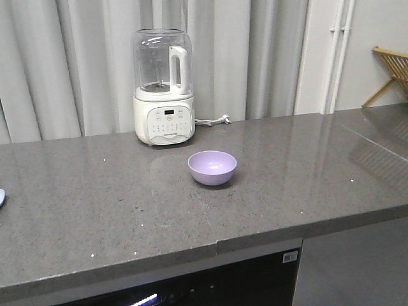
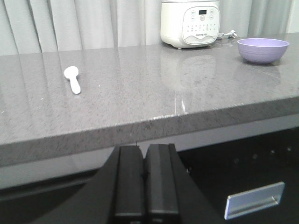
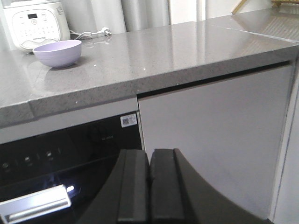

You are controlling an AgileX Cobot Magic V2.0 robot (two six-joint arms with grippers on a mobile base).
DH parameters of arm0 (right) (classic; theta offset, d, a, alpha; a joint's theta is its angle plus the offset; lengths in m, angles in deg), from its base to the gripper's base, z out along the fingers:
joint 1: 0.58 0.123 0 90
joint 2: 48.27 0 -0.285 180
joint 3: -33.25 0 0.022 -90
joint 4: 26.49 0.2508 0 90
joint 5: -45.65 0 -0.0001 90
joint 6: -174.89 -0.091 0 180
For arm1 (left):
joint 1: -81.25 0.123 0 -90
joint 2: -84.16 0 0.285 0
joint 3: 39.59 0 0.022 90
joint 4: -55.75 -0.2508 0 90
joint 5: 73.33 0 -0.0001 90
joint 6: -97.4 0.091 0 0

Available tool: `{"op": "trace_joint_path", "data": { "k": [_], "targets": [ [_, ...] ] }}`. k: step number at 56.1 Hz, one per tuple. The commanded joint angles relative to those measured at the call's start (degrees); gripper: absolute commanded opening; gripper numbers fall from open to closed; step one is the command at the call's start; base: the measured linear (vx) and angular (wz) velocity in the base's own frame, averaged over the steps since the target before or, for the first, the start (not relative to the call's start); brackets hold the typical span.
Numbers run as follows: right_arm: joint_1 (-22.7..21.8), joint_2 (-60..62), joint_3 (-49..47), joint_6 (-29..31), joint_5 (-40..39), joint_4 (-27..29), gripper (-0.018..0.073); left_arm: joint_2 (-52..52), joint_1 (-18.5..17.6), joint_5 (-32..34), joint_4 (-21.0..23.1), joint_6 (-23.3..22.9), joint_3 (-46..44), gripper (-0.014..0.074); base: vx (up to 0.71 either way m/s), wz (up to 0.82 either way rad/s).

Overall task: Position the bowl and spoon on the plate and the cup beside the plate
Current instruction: 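Drive the base toward the white spoon and lavender bowl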

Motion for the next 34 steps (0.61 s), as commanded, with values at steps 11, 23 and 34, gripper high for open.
{"op": "trace_joint_path", "data": {
  "k": [11, 23, 34],
  "targets": [
    [-0.4, 0.3, 0.1, 0.0, -4.5, -0.7, -0.0008, -0.9, 0.1, 5.1, 0.6, -0.1, -1.5, -0.0006, 0.37, 0.1],
    [-0.4, 0.3, 0.1, 0.0, -4.5, -0.7, -0.0008, -0.9, 0.1, 5.1, 0.6, -0.1, -1.5, -0.0006, 0.35, 0.33],
    [-0.4, 0.3, 0.1, 0.0, -4.3, -0.7, -0.0008, -0.9, 0.1, 5.1, 0.6, -0.1, -1.5, -0.0006, 0.33, 0.36]
  ]
}}
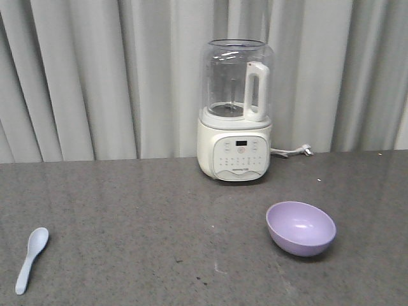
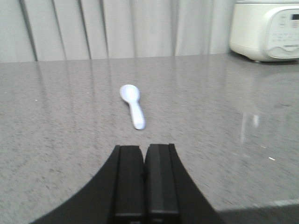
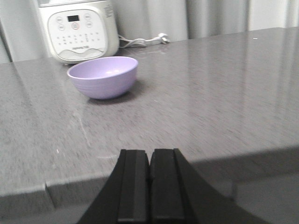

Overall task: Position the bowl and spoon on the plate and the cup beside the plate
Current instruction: 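Drive the base toward the white spoon and lavender bowl, then lower the left gripper toward the white spoon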

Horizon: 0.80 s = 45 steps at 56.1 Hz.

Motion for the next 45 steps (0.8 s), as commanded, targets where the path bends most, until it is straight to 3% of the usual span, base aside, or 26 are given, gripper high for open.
{"op": "trace_joint_path", "data": {
  "k": [1, 19, 45],
  "targets": [
    [-0.4, 0.3, 0.1, 0.0, -4.3, -0.7, -0.0008, -0.9, 0.1, 5.1, 0.6, -0.1, -1.5, -0.0006, 0.32, 0.34],
    [-0.4, 0.3, 0.1, 0.0, -4.4, -0.7, -0.0008, -0.9, 0.1, 5.1, 0.6, -0.1, -1.5, -0.0006, 0.24, 0.26],
    [-0.4, 0.3, 0.1, 0.0, -4.8, -1.1, -0.0008, -0.9, 0.1, 5.1, 0.6, -0.1, -1.5, -0.0006, 0.03, 0.03]
  ]
}}
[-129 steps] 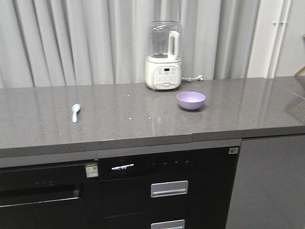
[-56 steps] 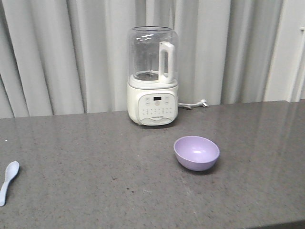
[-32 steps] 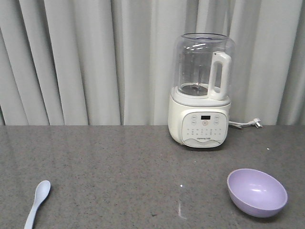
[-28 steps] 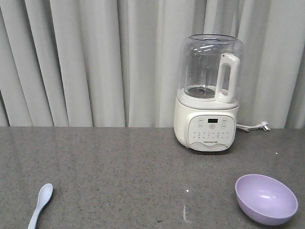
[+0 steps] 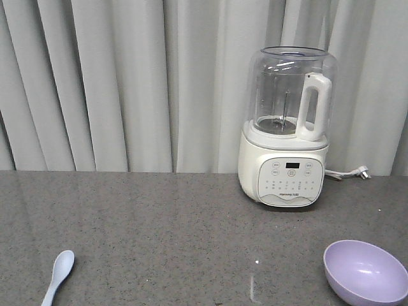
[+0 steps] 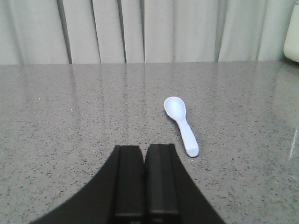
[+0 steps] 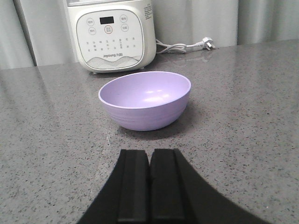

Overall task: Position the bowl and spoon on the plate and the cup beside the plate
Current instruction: 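Lower the left gripper toward the white spoon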

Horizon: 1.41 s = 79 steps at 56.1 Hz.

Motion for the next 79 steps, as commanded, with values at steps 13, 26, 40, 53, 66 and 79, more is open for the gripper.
{"op": "trace_joint_path", "data": {
  "k": [13, 26, 40, 53, 66, 79],
  "targets": [
    [-0.4, 0.3, 0.1, 0.2, -7.2, -1.8, -0.0008, -0.9, 0.1, 5.7, 0.5, -0.1, -1.5, -0.0006, 0.0, 0.0],
    [-0.4, 0.3, -1.6, 0.2, -24.9, -1.6, -0.0008, -0.9, 0.1, 22.5, 3.2, -4.4, -4.3, -0.0006, 0.0, 0.0],
    [-0.2, -11.7, -36.0, 11.2, -6.1, -2.5, -0.0008, 12.6, 0.1, 16.6, 6.5, -4.7, -30.2, -0.0006, 0.0, 0.0],
    [-0.2, -33.7, -53.0, 12.2, -2.3, -2.5, -0.0008, 40.4, 0.0, 6.7, 6.5, -1.6, -53.3, -0.0006, 0.0, 0.0],
    [-0.2, -42.0, -53.2, 12.0, -2.2, 0.9, -0.0005, 50.5, -0.8, 2.8, 6.5, 1.1, -56.2, -0.0003, 0.0, 0.0],
    [-0.2, -42.6, -53.2, 12.0, -2.2, 1.0, 0.0077, 51.1, -5.1, -0.7, 6.8, 9.3, -56.2, 0.0114, 0.0, 0.0]
  ]
}}
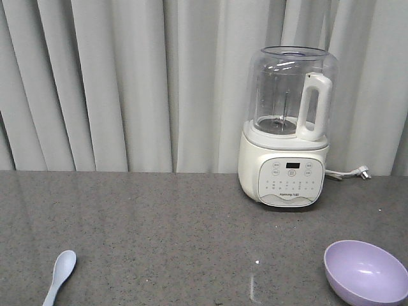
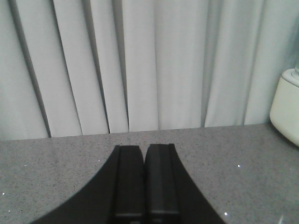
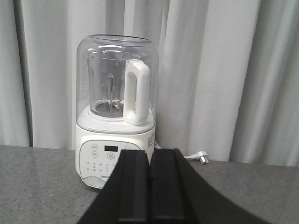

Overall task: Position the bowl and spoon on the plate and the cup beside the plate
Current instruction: 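Lower the left gripper toward the white spoon, then grasp the white spoon handle with the left gripper and lift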

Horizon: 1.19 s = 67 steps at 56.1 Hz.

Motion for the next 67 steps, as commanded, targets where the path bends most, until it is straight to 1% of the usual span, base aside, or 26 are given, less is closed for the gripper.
{"op": "trace_joint_path", "data": {
  "k": [1, 6, 9, 14, 19, 23, 26, 32, 37, 41, 49, 57, 61, 67],
  "targets": [
    [-0.2, 0.0, -2.0, 0.5, -4.8, -0.2, 0.0095, -0.4, -1.1, 3.8, 1.0, 1.3, -2.3, 0.0134, 0.0, 0.0],
    [-0.2, 0.0, -2.0, 0.5, -4.3, -0.2, 0.0196, -0.4, -1.4, 3.0, 1.1, 1.3, -2.3, 0.0251, 0.0, 0.0],
    [-0.2, 0.0, -2.0, 0.5, -3.9, -0.2, 0.0304, -0.4, -1.6, 2.3, 1.1, 1.3, -2.3, 0.0344, 0.0, 0.0],
    [-0.2, 0.0, -2.0, 0.5, -3.5, -0.2, 0.0456, -0.4, -1.6, 1.9, 1.1, 1.1, -2.3, 0.0473, 0.0, 0.0],
    [-0.2, 0.0, -2.0, 0.5, -3.5, -0.2, 0.0589, -0.4, -1.6, 2.0, 1.1, -1.4, -2.3, 0.0575, 0.0, 0.0],
    [-0.2, 0.0, -2.0, 0.5, -3.8, -0.2, 0.0648, -0.4, -1.6, 2.0, 2.0, -5.5, -2.3, 0.0609, 0.0, 0.0],
    [-0.2, 0.0, -2.0, 0.5, -3.9, -0.2, 0.0659, -0.4, -1.6, 2.0, 3.3, -7.7, -2.3, 0.0608, 0.0, 0.0],
    [-0.2, 0.0, -2.0, 0.5, -4.0, -0.2, 0.065, 1.0, -1.6, 0.8, 4.0, -7.6, -2.4, 0.0582, 0.0, 0.0],
    [-0.2, 0.0, -2.0, 0.5, -4.0, -0.2, 0.0629, 3.9, -1.6, -5.4, 4.0, -7.4, -4.5, 0.0556, 0.0, 0.0],
    [-0.2, 0.0, -2.0, 0.5, -4.3, -0.2, 0.0609, 7.5, -1.6, -10.7, 4.0, -5.8, -7.8, 0.0538, 0.0, 0.0],
    [-0.2, 0.0, -2.0, 0.5, -4.8, -0.2, 0.0573, 15.7, -2.3, -18.0, 3.8, -3.4, -13.9, 0.0516, 0.0, 0.0],
    [-0.2, 0.0, -2.0, 0.5, -4.8, -0.3, 0.0568, 23.3, -3.4, -22.4, 2.9, -3.0, -14.3, 0.0513, 0.0, 0.0],
    [-0.2, 0.0, -2.0, 0.5, -4.8, -0.6, 0.0568, 27.3, -3.4, -24.5, 2.9, -3.9, -14.3, 0.0513, 0.0, 0.0],
    [-0.2, 0.0, -2.0, 0.5, -4.8, -0.9, 0.0568, 32.4, -3.4, -24.6, 2.9, -5.5, -14.3, 0.0513, 0.0, 0.0]
  ]
}}
